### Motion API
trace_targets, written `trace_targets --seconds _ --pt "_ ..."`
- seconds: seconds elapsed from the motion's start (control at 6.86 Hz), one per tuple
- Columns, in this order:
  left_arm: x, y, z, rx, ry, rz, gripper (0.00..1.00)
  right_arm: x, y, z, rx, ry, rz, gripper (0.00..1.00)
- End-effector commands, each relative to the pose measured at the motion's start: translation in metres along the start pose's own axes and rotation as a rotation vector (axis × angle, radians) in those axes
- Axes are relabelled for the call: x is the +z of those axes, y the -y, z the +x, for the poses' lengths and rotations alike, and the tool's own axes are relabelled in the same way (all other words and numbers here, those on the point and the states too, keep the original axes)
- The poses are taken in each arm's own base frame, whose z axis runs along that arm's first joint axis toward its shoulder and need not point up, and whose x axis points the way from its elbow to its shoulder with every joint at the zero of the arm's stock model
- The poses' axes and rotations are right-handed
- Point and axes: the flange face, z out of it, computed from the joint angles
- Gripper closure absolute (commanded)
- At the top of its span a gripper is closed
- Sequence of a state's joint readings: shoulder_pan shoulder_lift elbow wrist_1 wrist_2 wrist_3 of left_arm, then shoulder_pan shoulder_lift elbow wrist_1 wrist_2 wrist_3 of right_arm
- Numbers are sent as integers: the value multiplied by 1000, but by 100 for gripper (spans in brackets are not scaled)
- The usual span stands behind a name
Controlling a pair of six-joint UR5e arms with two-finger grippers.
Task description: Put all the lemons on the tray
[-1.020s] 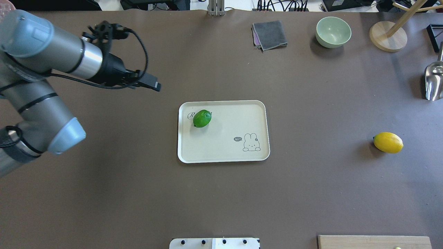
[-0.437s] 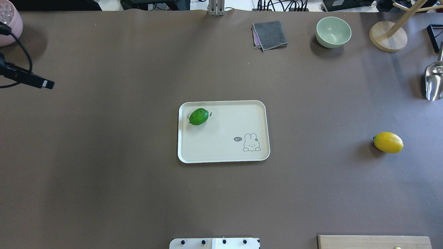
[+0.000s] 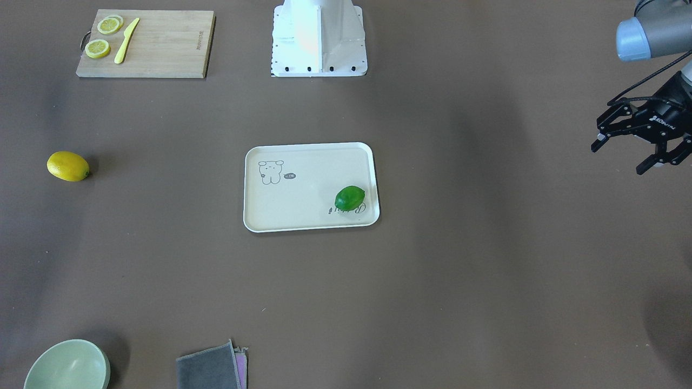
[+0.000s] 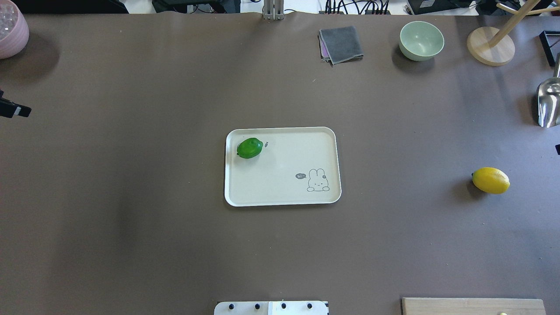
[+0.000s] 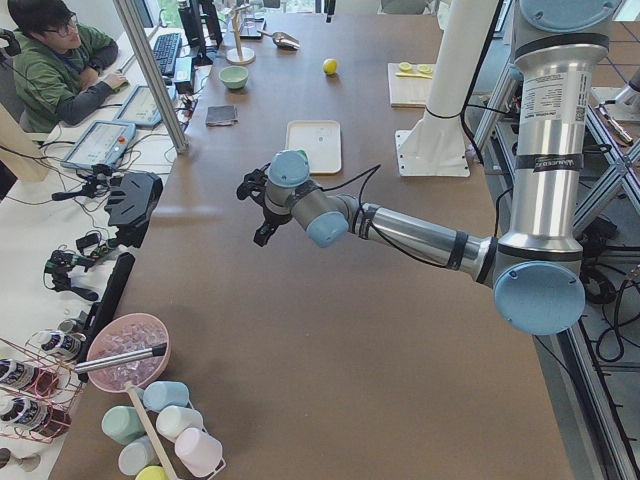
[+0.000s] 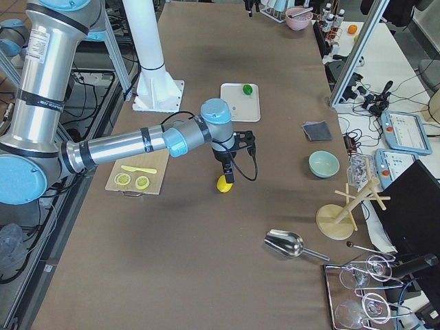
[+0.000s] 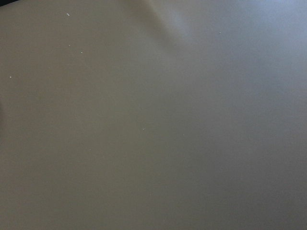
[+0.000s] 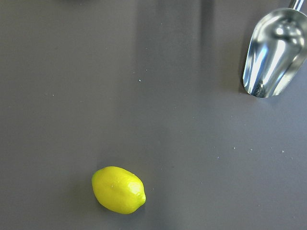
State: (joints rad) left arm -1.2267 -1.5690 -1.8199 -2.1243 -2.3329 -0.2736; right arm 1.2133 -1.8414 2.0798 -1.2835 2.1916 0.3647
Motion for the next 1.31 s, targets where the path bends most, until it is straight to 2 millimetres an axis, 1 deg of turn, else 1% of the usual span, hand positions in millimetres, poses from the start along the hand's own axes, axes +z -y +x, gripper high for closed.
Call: trace_targets --seconds 0.0,0.15,0.29,0.44,0.58,0.73,0.87,1.02,1.17 --pt "0 -1 -1 3 1 0 1 30 -3 -23 -358 26 45 2" --pt "0 -3 -2 1 2 -2 1 57 -11 -18 -494 33 2 2" --pt "1 -3 -2 1 1 -4 1 74 -15 -25 -609 39 -30 1" --pt "1 -3 -2 1 0 -5 1 89 -21 -44 -683 63 -61 1" --pt "1 -3 -2 0 2 -5 1 100 -25 -59 -722 62 -78 1" --pt "4 -3 -2 -1 1 -9 1 110 -26 -65 -757 -5 -76 1" --pt "6 -2 -3 0 -1 -8 1 116 -22 -73 -784 -57 -62 1" --pt "6 -3 -4 -1 -1 -9 1 126 -17 -79 -795 -53 -66 1" --pt "6 -3 -4 0 -1 -8 1 146 -5 -84 -794 -50 -74 1"
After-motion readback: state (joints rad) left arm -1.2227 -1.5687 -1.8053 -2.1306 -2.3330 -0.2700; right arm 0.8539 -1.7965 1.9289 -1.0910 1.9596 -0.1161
